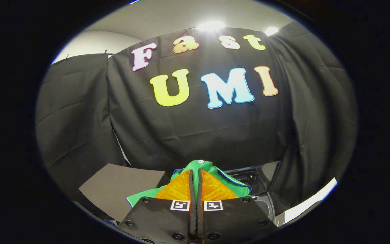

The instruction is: Put the clothes into the washing machine and then close the washing machine lid.

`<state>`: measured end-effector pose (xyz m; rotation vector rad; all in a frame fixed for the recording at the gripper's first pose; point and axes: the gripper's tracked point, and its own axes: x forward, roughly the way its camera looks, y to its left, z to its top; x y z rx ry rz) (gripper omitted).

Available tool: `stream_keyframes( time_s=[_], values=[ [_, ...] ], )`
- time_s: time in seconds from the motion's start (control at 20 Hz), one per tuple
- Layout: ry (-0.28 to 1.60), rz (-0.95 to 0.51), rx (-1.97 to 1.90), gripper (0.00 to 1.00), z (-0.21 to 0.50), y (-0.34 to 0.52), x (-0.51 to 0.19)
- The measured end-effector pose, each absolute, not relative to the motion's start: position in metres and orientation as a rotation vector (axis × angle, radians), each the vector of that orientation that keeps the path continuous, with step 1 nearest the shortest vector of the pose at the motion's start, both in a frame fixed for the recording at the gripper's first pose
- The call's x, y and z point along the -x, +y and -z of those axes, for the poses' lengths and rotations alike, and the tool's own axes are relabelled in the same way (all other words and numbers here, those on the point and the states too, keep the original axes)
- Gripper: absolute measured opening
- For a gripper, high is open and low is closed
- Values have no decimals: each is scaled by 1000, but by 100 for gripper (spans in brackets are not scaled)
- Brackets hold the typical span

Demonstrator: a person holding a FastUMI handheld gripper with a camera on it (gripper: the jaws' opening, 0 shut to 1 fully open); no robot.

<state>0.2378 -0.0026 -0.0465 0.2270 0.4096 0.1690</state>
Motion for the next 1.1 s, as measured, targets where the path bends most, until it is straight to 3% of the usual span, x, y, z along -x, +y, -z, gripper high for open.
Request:
stream_keyframes(
  time_s=[0.8, 0.9, 1.1],
  values=[
    [630, -148, -139, 4, 205, -21, -235],
    [642, -143, -138, 12, 216, -22, -232],
    [651, -118, -120, 69, 229, -30, -231]
  ],
)
